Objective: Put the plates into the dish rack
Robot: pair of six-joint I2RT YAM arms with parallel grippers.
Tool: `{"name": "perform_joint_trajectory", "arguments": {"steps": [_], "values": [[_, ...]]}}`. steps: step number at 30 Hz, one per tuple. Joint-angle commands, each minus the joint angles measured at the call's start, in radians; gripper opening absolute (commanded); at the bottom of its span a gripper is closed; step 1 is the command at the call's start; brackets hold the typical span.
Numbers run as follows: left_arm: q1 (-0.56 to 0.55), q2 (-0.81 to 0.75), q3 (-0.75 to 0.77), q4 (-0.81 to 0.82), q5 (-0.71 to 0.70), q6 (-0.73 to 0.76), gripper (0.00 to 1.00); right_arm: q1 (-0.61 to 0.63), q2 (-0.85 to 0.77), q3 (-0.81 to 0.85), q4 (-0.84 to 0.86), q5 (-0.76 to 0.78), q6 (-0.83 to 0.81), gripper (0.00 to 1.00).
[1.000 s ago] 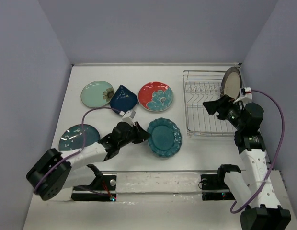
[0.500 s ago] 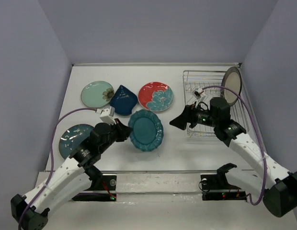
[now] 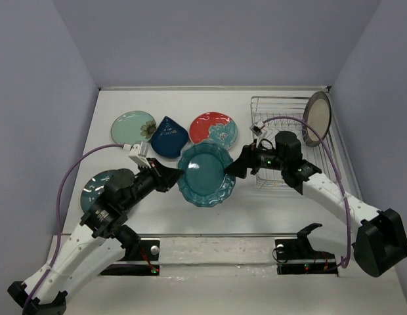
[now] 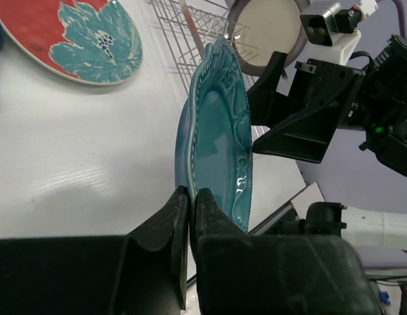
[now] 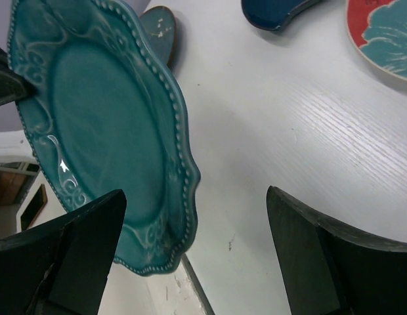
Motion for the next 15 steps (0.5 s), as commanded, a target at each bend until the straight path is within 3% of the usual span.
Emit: {"name": "perform_joint_trajectory", "arguments": {"steps": [1, 4, 8, 10, 11, 12, 15], "values": [[0.003, -0.024, 0.036, 0.289, 0.132, -0.055, 0.05, 0.015, -0.001, -0.035, 0.182, -0.109, 0.050, 0.93], [0.003, -0.015, 0.018, 0.352, 0.185, -0.072, 0.05, 0.015, 0.014, -0.071, 0.335, -0.207, 0.139, 0.89], [0.003, -0.003, 0.014, 0.419, 0.238, -0.075, 0.05, 0.034, 0.063, -0.084, 0.408, -0.279, 0.187, 0.65], [0.003, 0.014, 0.030, 0.416, 0.240, -0.056, 0.06, 0.035, 0.066, -0.085, 0.444, -0.294, 0.216, 0.41], [0.003, 0.019, 0.034, 0.407, 0.226, -0.049, 0.06, 0.035, 0.062, -0.085, 0.448, -0.298, 0.222, 0.16], [0.003, 0.026, 0.050, 0.375, 0.211, -0.035, 0.08, 0.035, 0.039, -0.079, 0.437, -0.269, 0.228, 0.07], [0.003, 0.042, 0.079, 0.274, 0.153, 0.026, 0.41, 0.035, -0.013, -0.044, 0.347, -0.154, 0.212, 0.07]]}}
